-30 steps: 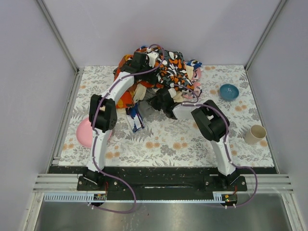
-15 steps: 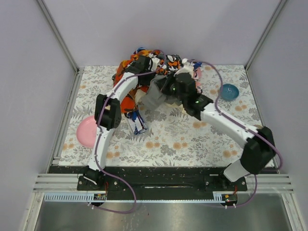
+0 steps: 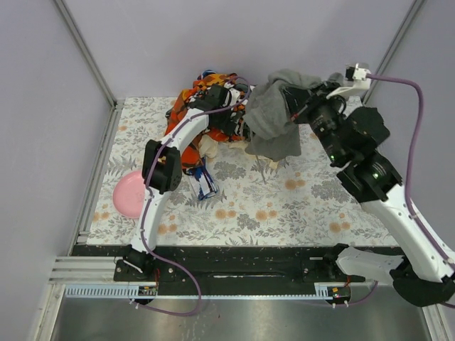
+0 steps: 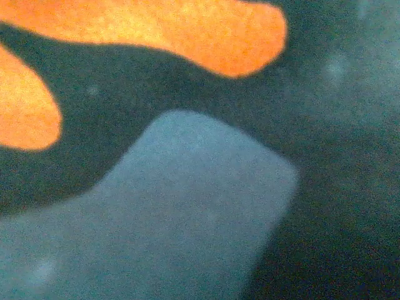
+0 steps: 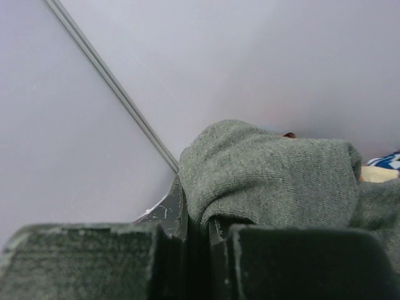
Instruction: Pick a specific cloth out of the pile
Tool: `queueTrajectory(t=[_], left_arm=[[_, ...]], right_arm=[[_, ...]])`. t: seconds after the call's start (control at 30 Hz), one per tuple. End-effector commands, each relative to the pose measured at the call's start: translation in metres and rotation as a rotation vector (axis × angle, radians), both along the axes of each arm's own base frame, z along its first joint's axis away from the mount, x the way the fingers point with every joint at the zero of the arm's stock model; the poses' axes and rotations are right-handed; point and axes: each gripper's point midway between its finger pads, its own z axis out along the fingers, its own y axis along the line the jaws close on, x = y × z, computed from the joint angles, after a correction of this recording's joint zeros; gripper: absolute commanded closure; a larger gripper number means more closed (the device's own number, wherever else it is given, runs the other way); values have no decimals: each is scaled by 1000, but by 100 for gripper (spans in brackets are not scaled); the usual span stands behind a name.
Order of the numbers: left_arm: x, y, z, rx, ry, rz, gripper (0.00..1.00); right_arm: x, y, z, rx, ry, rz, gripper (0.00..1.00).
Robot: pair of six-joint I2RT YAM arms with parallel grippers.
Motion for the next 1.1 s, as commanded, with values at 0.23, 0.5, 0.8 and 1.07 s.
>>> queueTrajectory(t=[0.23, 0.5, 0.8, 1.07], left_arm=[[-71, -22, 131, -296, 16, -8, 1], [-124, -22, 152, -377, 60, 28, 1], [-258, -27, 169, -530, -34, 2, 1], [-327, 18, 140, -716, -68, 122, 1]], right_arm=[[-48, -108, -27, -21, 68, -312, 100], [-50, -139, -78, -45, 163, -471, 100], [-55, -137, -129, -38, 257, -454, 100], [-53, -136, -192, -42, 383, -483, 100]])
